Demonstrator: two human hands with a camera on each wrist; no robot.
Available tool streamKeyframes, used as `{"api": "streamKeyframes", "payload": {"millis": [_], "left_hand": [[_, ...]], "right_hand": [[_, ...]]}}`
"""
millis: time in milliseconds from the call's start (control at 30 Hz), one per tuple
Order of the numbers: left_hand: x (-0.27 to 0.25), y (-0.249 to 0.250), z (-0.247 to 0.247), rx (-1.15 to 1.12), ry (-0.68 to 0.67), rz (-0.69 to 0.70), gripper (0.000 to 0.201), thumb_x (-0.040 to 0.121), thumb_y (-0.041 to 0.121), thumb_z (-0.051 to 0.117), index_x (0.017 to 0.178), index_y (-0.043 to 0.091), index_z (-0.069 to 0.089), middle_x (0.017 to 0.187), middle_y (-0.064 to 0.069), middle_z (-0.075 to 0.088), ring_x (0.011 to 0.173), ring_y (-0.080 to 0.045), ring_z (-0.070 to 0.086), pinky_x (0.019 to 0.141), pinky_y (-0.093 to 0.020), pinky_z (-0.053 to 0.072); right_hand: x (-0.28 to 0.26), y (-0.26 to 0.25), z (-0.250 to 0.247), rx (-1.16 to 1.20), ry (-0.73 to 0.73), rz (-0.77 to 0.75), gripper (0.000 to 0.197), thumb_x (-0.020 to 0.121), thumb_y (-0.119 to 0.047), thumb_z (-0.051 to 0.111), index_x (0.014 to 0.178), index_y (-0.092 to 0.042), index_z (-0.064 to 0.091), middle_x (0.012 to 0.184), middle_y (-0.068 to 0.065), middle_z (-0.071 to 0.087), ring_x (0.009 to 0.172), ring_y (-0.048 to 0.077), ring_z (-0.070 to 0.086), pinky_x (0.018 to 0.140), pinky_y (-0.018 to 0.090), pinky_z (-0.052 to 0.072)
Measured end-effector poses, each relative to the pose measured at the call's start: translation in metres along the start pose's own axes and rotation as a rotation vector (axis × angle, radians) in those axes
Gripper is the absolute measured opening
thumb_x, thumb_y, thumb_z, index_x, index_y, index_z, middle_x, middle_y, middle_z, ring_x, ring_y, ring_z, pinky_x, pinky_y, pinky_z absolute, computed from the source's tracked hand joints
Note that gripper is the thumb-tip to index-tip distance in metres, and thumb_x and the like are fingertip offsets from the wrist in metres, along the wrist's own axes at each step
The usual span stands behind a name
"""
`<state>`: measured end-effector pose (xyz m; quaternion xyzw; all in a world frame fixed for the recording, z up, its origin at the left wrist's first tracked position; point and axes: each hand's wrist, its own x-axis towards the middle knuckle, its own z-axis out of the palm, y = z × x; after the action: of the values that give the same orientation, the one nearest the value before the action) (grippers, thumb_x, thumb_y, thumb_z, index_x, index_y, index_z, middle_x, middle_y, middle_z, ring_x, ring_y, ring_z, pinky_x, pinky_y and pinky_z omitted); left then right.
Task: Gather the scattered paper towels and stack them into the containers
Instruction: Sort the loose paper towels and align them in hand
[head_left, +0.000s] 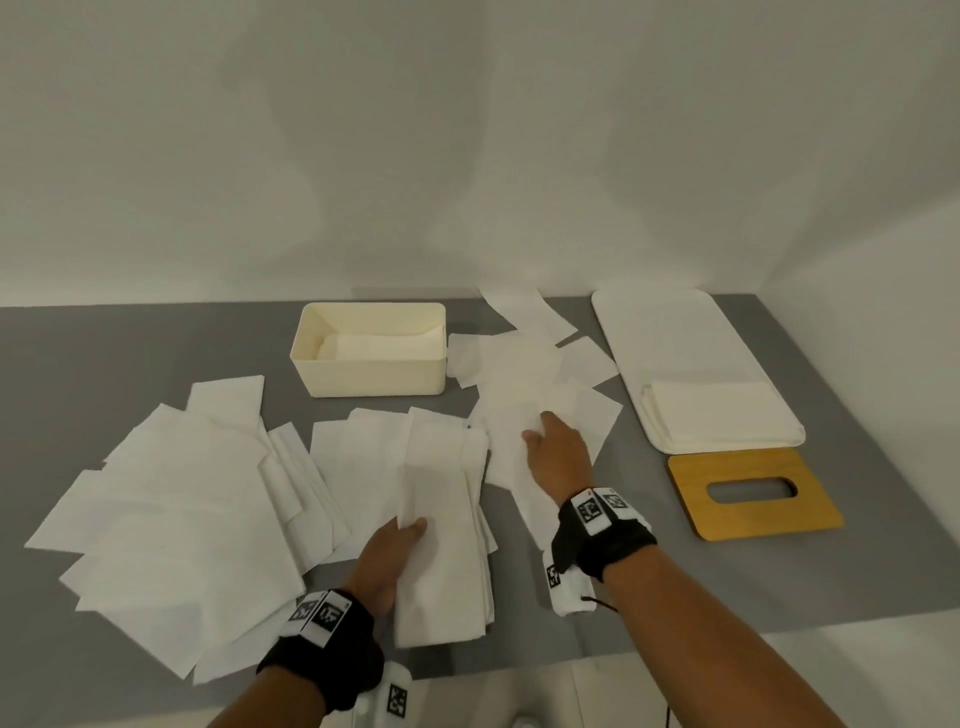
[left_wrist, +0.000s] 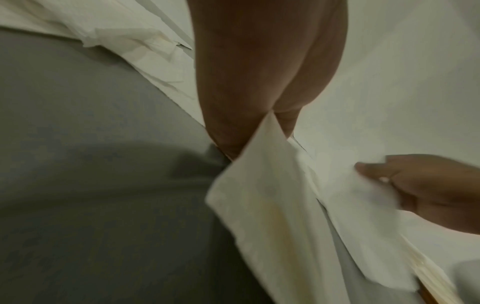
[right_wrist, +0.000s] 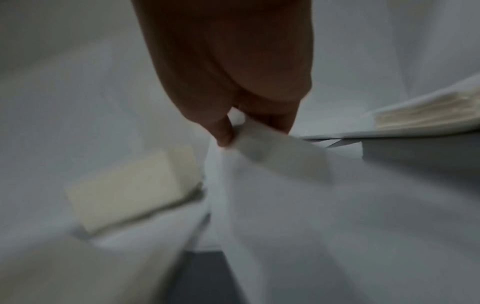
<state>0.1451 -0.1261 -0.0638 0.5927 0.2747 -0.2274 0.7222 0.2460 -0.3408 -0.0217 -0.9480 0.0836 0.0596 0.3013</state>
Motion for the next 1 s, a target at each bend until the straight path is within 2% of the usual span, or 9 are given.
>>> {"api": "streamKeyframes", "payload": {"millis": [67, 167, 267, 500, 633, 767, 833, 900, 1000], "left_hand": [[-0.003, 0.000, 0.003, -0.019, -0.028, 0.006, 0.036, 0.098, 0.022, 0.053, 0.125, -0.001, 0.054, 0.119, -0.022, 0.064, 0.111, -0.041, 0.060, 0.100, -0.054, 0.046], [-0.015, 0.004, 0.013, -0.044, -0.039, 0.026, 0.033, 0.099, 0.026, 0.050, 0.121, 0.003, 0.057, 0.110, -0.016, 0.068, 0.100, -0.034, 0.064, 0.088, -0.046, 0.053], [-0.023, 0.005, 0.021, -0.104, -0.056, 0.017, 0.044, 0.099, 0.043, 0.045, 0.124, 0.010, 0.058, 0.111, -0.011, 0.070, 0.103, -0.029, 0.066, 0.092, -0.044, 0.052], [-0.030, 0.006, 0.026, -0.240, -0.232, -0.037, 0.065, 0.094, 0.066, 0.028, 0.127, 0.021, 0.060, 0.123, -0.015, 0.067, 0.113, -0.034, 0.063, 0.098, -0.050, 0.048], [-0.026, -0.002, 0.021, -0.115, -0.154, 0.053, 0.043, 0.099, 0.040, 0.047, 0.129, 0.012, 0.057, 0.117, -0.015, 0.069, 0.110, -0.035, 0.064, 0.101, -0.055, 0.046], [-0.030, 0.003, 0.025, -0.013, -0.098, 0.170, 0.032, 0.099, 0.024, 0.048, 0.127, 0.009, 0.057, 0.116, -0.014, 0.069, 0.105, -0.033, 0.066, 0.097, -0.052, 0.050], [-0.033, 0.010, 0.029, 0.003, -0.097, 0.223, 0.031, 0.099, 0.025, 0.049, 0.126, 0.013, 0.058, 0.117, -0.011, 0.069, 0.107, -0.032, 0.065, 0.097, -0.051, 0.050], [-0.038, 0.016, 0.034, 0.057, -0.127, 0.279, 0.032, 0.099, 0.027, 0.048, 0.127, 0.015, 0.058, 0.118, -0.007, 0.069, 0.107, -0.029, 0.065, 0.095, -0.046, 0.051], [-0.045, 0.024, 0.042, 0.243, -0.124, 0.416, 0.028, 0.099, 0.025, 0.050, 0.124, 0.016, 0.059, 0.113, 0.000, 0.070, 0.101, -0.019, 0.066, 0.087, -0.034, 0.053]], "right_hand": [[-0.021, -0.006, -0.005, 0.194, -0.091, 0.012, 0.029, 0.095, -0.028, 0.051, 0.112, -0.006, 0.057, 0.114, 0.007, 0.061, 0.110, 0.029, 0.056, 0.085, 0.032, 0.042], [-0.054, -0.013, -0.003, 0.448, -0.190, 0.052, 0.026, 0.088, -0.029, 0.061, 0.090, -0.003, 0.060, 0.093, 0.010, 0.067, 0.084, 0.025, 0.062, 0.069, 0.030, 0.045], [-0.070, -0.021, 0.009, 0.448, -0.211, 0.062, 0.023, 0.089, -0.030, 0.059, 0.086, -0.008, 0.058, 0.085, 0.005, 0.064, 0.073, 0.019, 0.059, 0.062, 0.026, 0.044], [-0.091, -0.033, 0.043, 0.310, -0.177, 0.013, 0.030, 0.095, -0.028, 0.050, 0.116, -0.007, 0.057, 0.112, 0.007, 0.062, 0.104, 0.024, 0.058, 0.089, 0.031, 0.044], [-0.095, -0.037, 0.035, 0.357, -0.140, -0.006, 0.026, 0.093, -0.028, 0.056, 0.108, -0.007, 0.056, 0.095, 0.002, 0.060, 0.090, 0.021, 0.057, 0.078, 0.030, 0.042], [-0.094, -0.027, 0.024, 0.263, -0.130, 0.072, 0.054, 0.089, -0.042, 0.060, 0.133, -0.015, 0.045, 0.122, 0.003, 0.057, 0.113, 0.021, 0.055, 0.095, 0.033, 0.044], [-0.094, -0.020, 0.012, 0.486, -0.210, 0.216, 0.059, 0.090, -0.036, 0.061, 0.140, -0.013, 0.040, 0.129, 0.004, 0.055, 0.118, 0.023, 0.054, 0.096, 0.032, 0.043], [-0.096, -0.012, 0.004, 0.819, -0.393, 0.311, 0.043, 0.093, -0.020, 0.059, 0.133, -0.007, 0.049, 0.126, 0.006, 0.061, 0.113, 0.026, 0.060, 0.095, 0.036, 0.048], [-0.101, -0.012, -0.005, 0.638, -0.266, 0.142, 0.024, 0.093, -0.018, 0.056, 0.116, -0.013, 0.059, 0.110, 0.001, 0.068, 0.100, 0.021, 0.064, 0.092, 0.039, 0.051]]}}
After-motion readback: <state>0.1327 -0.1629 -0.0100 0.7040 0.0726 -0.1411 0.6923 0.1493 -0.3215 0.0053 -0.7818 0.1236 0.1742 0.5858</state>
